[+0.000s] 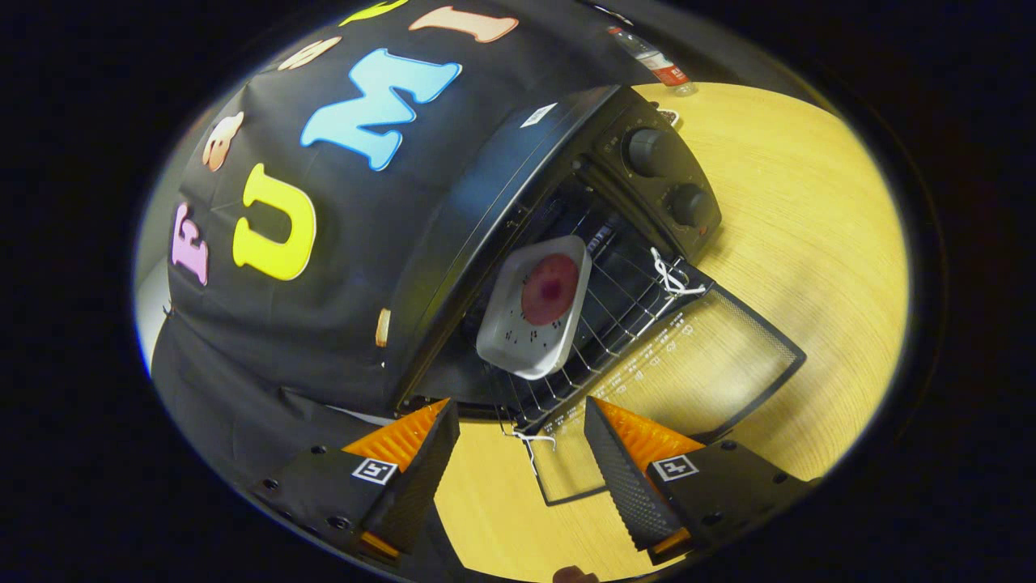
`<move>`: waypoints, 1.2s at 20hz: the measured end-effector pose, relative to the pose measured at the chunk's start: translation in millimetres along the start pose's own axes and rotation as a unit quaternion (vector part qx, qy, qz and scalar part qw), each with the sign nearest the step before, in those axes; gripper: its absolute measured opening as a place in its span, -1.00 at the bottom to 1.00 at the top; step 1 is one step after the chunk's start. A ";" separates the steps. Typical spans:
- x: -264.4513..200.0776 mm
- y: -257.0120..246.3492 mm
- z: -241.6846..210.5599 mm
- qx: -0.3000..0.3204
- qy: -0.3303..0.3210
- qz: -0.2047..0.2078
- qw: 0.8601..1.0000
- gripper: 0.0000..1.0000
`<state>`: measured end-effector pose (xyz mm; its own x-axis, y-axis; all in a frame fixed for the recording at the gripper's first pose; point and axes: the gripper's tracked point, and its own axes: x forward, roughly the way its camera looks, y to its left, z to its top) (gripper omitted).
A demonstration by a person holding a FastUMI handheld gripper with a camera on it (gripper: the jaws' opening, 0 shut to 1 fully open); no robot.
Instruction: Open the toaster oven, put the food inside, and close the toaster oven door.
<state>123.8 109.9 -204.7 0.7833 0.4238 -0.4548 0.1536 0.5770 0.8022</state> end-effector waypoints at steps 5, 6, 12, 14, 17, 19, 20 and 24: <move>-21.9 -21.3 -22.5 -0.080 0.006 -0.053 0.995 0.96; -25.4 -26.6 -26.7 -0.095 0.010 -0.063 0.993 0.96; -50.5 -91.0 -40.8 -0.219 0.069 -0.164 0.959 0.97; -51.2 -98.8 -43.1 -0.238 0.070 -0.175 0.953 0.97; -46.3 -105.6 -63.1 -0.275 0.080 -0.202 0.937 0.97; -43.9 -117.7 -62.0 -0.307 0.087 -0.225 0.921 0.97; -42.1 -125.2 -63.1 -0.319 0.097 -0.236 0.913 0.97; -39.6 -154.3 -45.7 -0.319 0.135 -0.271 0.898 0.97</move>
<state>41.6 35.9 -328.1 0.5106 0.0648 -0.8573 0.0242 0.9957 0.0896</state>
